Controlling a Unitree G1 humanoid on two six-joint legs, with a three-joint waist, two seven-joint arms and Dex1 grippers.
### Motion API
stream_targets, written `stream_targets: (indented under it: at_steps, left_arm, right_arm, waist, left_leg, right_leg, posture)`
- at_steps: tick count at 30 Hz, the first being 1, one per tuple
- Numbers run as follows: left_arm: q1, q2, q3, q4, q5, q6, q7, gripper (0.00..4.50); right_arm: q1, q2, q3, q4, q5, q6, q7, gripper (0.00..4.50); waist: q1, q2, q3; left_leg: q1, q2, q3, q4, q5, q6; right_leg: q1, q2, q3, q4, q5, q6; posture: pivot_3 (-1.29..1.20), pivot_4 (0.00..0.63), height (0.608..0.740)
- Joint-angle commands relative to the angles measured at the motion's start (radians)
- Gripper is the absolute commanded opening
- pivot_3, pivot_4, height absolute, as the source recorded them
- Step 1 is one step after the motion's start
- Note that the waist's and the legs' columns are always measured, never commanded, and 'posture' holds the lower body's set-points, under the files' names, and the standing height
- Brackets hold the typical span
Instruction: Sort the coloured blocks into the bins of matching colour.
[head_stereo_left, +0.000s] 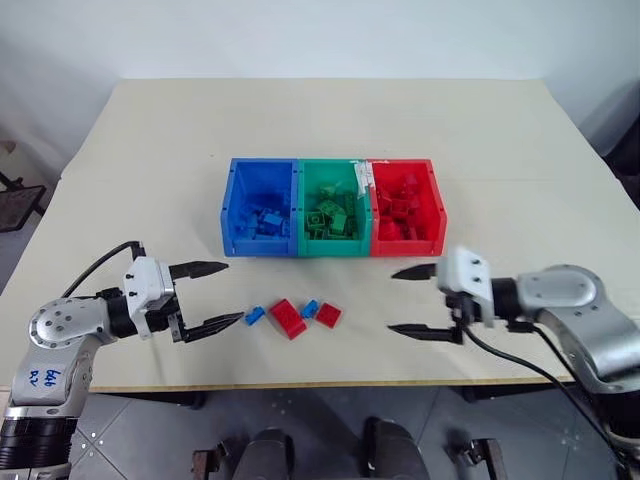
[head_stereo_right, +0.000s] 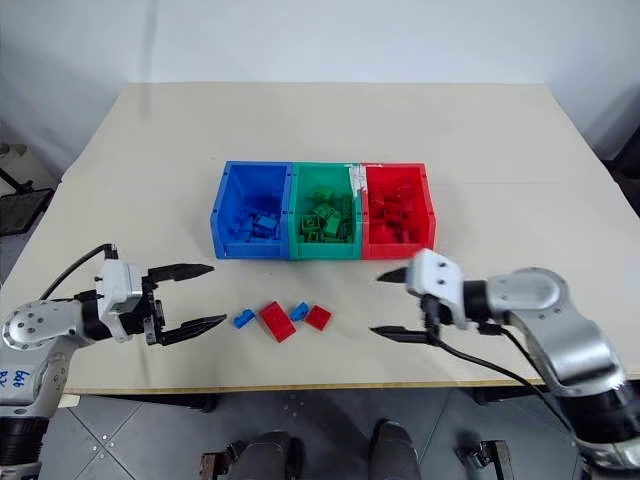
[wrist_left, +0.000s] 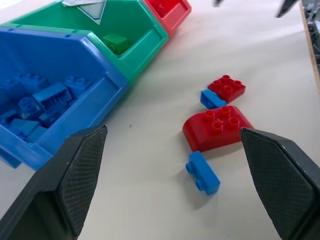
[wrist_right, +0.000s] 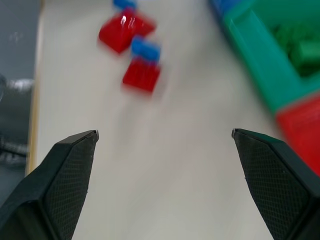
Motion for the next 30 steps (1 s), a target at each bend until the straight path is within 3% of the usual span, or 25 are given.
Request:
stream_targets:
  at_steps: [1,9,18,23,30]
  left_arm:
    - [0.021,0.004,0.016,-0.031,-0.002,-0.008,0.003,4.50]
    - [0.057,0.009,0.006,-0.090,-0.021,0.010,-0.012,4.50]
    - [0.090,0.001,-0.002,-0.132,-0.033,0.021,-0.038,4.50]
    - [0.079,-0.048,0.005,-0.147,-0.044,0.038,0.032,4.50]
    - [0.034,-0.203,-0.018,-0.277,-0.054,0.119,0.264,4.50]
  right_arm:
    - [-0.108,0.097,0.163,-0.004,-0.054,0.192,-0.103,4.47]
    - [-0.197,0.195,0.315,0.084,-0.130,0.274,-0.160,4.47]
    - [-0.192,0.151,0.311,0.057,-0.153,0.252,-0.123,1.47]
    - [-0.196,0.118,0.216,0.081,-0.128,0.184,-0.092,1.40]
    - [-0.298,0.078,-0.099,0.353,-0.091,0.039,-0.146,1.40]
  waist:
    - [0.000,0.000,0.000]
    - [0.003,0.000,0.000]
    - [0.001,0.000,0.000]
    - [0.001,0.000,0.000]
    - [0.003,0.000,0.000]
  left_leg:
    - [-0.001,0.000,0.000,0.000,0.000,0.000]
    - [-0.003,-0.002,-0.003,0.000,0.000,0.000]
    - [-0.002,-0.001,-0.002,0.000,0.000,0.000]
    - [-0.002,-0.001,-0.002,0.000,0.000,0.000]
    - [-0.003,-0.001,-0.002,0.002,0.000,0.000]
  right_leg:
    - [-0.001,0.000,0.000,0.000,0.000,0.000]
    - [-0.001,-0.001,-0.002,0.000,0.000,0.000]
    - [-0.001,0.000,-0.003,0.001,0.000,0.000]
    - [-0.001,0.000,-0.003,0.000,0.000,0.000]
    - [0.000,-0.001,-0.003,0.000,0.001,0.000]
  posture:
    - [0.00,0.150,0.740]
    - [0.00,0.150,0.740]
    - [0.00,0.150,0.740]
    - [0.00,0.150,0.740]
    - [0.00,0.150,0.740]
